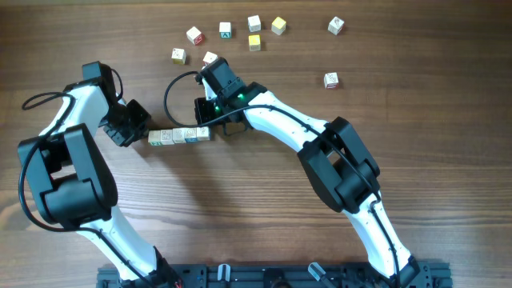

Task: Form a horizontal line
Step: 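Hold both grippers at the row ends, squeezing the line straight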

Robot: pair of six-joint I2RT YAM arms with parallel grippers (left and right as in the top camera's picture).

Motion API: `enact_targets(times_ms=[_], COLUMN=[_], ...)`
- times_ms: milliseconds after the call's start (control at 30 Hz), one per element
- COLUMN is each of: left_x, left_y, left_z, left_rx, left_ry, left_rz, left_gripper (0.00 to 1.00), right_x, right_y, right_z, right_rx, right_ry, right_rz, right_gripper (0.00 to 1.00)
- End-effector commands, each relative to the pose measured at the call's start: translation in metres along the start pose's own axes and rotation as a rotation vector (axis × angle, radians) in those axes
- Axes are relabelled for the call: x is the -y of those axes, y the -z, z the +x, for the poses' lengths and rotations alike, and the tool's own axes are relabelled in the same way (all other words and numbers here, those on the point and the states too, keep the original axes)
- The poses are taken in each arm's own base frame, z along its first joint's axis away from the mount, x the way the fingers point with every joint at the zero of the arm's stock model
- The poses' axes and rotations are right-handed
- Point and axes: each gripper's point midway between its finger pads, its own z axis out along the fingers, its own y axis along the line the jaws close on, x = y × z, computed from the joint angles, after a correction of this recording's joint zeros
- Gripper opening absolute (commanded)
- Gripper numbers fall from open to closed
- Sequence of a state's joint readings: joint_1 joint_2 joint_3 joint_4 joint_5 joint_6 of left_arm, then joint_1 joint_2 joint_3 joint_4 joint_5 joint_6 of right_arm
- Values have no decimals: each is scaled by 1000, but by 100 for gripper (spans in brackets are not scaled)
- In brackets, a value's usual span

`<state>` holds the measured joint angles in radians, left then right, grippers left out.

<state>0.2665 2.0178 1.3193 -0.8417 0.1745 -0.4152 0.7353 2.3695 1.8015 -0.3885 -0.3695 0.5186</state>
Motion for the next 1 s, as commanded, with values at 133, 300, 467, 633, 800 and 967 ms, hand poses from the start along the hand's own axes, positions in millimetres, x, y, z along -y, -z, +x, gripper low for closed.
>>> enact_targets(times_ms=[133,300,467,633,800,967], left_x=[-5,-5,-5,-5,-5,-5], left_y=[-15,-15,-15,-15,-15,-15], left_z=[15,15,15,15,15,15], left_rx=[-61,-61,-61,-60,-61,-61], left_ry=[-7,-7,-7,-7,-7,-7], left_rz=[-14,-14,-14,-14,-14,-14], left_gripper=[4,4,4,4,4,4], right_x=[2,2,3,2,2,3], right_y=[-4,-4,-4,-4,-4,-4], right_z=[7,8,8,9,9,10], right_rx=[-32,-36,-38,-40,-41,-43], right_ry=[-15,-17,-18,-18,-18,-20], right_rz=[-10,-8,-7,-10,-9,-8], right_gripper=[5,4,5,5,5,5])
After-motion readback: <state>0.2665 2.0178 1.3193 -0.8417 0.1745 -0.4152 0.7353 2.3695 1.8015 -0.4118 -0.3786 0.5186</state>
